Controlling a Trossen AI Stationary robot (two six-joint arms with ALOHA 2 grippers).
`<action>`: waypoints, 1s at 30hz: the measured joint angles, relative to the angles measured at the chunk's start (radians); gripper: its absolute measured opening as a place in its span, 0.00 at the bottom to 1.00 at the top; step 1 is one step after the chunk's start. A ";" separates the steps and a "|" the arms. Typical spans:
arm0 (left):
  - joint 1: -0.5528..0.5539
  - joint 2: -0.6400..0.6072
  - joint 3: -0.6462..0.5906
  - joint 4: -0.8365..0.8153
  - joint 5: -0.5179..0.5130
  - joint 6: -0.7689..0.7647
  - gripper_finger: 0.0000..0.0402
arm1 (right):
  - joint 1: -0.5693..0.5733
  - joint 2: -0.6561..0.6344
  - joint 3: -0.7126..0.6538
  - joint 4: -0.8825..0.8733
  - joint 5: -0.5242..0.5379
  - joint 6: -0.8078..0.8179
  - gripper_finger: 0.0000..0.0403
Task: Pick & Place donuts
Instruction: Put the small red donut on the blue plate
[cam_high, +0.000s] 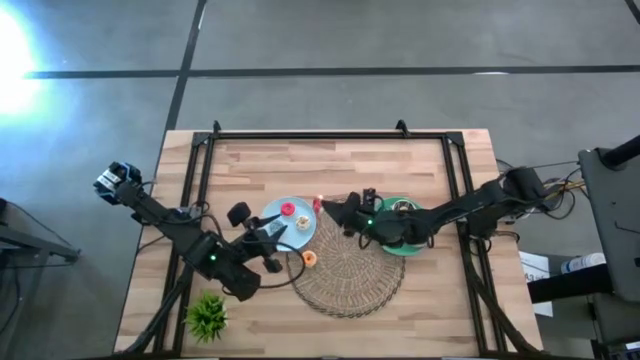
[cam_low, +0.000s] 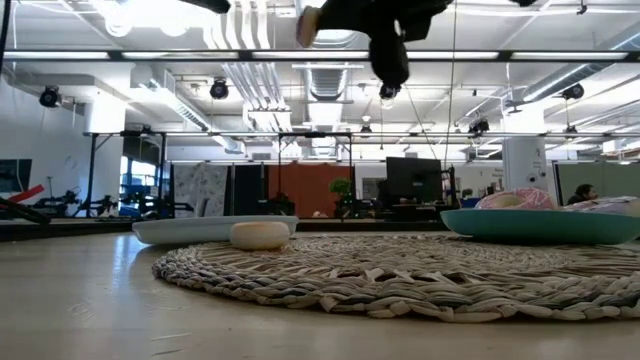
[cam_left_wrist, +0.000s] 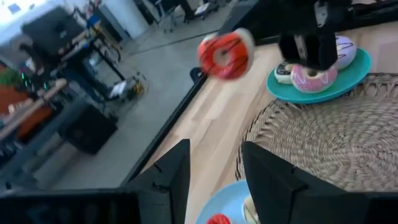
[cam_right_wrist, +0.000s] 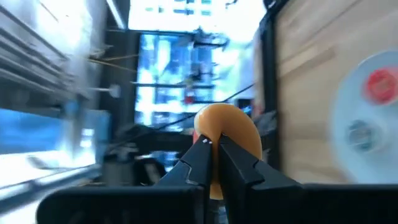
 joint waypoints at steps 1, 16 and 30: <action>0.004 0.002 0.000 0.039 0.000 0.055 0.30 | -0.002 0.007 0.000 0.015 -0.008 0.020 0.04; 0.085 0.017 -0.052 0.437 0.038 0.397 0.30 | -0.028 0.055 0.048 0.048 -0.004 0.157 0.04; 0.213 0.044 -0.052 0.482 0.038 0.376 0.30 | -0.052 0.055 0.072 0.046 -0.004 0.164 0.04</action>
